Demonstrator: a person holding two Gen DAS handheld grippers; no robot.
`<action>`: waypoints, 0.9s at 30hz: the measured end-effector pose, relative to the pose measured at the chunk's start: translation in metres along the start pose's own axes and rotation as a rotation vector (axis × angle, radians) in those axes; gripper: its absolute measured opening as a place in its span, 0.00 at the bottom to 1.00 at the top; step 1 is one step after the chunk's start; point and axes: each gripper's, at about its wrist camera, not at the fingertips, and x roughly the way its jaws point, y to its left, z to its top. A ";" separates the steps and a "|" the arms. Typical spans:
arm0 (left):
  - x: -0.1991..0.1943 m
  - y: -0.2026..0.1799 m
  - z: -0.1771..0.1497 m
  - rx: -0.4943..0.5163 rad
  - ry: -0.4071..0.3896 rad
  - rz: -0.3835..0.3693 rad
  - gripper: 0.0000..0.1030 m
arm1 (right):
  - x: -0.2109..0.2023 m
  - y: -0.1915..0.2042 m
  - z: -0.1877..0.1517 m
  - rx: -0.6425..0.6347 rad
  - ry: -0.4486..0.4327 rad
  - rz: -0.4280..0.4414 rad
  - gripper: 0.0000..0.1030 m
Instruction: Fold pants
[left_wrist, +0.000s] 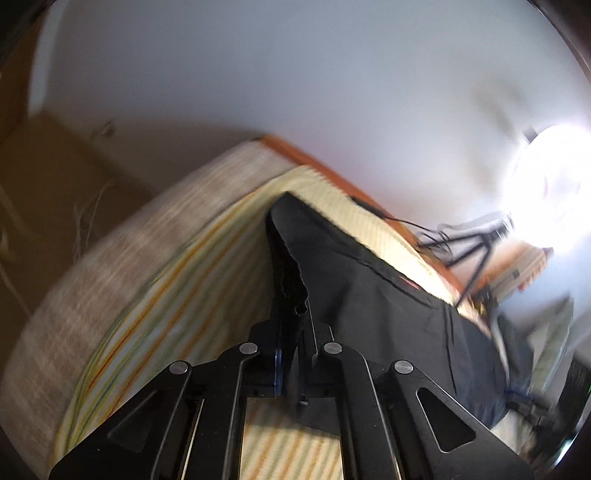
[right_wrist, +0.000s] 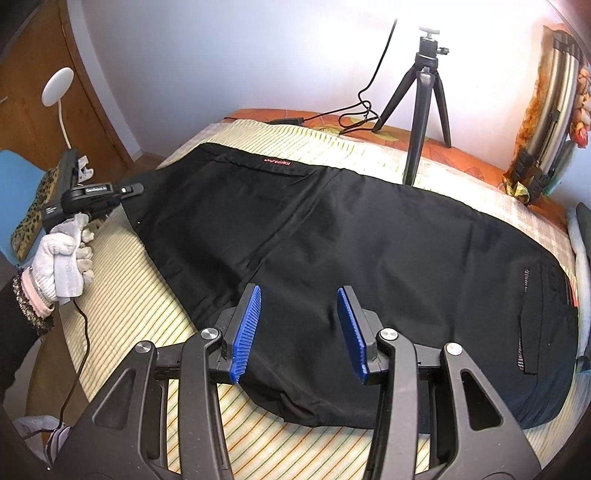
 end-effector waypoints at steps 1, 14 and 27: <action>-0.001 -0.008 -0.001 0.036 0.000 -0.007 0.04 | 0.002 0.000 0.004 0.007 0.004 0.008 0.44; -0.002 -0.054 -0.018 0.294 -0.003 -0.027 0.04 | 0.052 0.038 0.114 0.114 0.021 0.280 0.68; -0.001 -0.086 -0.026 0.360 0.026 -0.106 0.04 | 0.172 0.097 0.169 0.257 0.154 0.374 0.63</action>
